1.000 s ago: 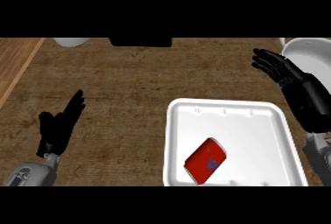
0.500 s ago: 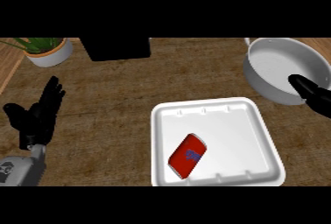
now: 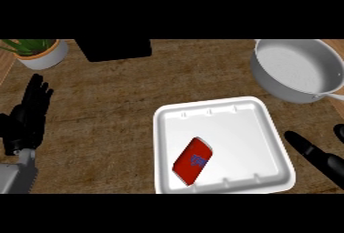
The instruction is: Pick the can from the tray and place it in the pot
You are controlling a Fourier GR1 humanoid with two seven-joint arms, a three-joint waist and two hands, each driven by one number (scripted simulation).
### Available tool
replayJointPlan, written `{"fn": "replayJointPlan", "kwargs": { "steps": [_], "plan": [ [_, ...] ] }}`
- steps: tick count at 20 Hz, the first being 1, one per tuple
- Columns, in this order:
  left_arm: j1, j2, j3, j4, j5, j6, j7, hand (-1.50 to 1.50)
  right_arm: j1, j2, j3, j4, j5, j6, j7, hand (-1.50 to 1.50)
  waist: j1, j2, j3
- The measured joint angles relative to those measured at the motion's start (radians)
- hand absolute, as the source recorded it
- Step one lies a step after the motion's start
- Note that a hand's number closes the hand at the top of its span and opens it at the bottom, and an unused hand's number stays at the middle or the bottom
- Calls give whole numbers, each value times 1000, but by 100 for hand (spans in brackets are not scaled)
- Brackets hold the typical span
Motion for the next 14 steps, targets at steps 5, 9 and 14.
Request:
{"fn": "replayJointPlan", "kwargs": {
  "steps": [5, 9, 14],
  "plan": [
    [18, 9, 20, -23, 7, 10, 3, 0, 200, 59, 37, 10, 246, -17, 61, -150, -23, 9, -2],
    [32, 12, 28, -42, 10, 16, 4, 0, 331, 130, 46, 44, 443, -16, 132, -150, -31, 13, -3],
    [38, 21, 34, -68, 16, 9, 11, 0, 460, 261, 66, 90, 694, -9, 237, -150, -16, 20, -5]
  ]
}}
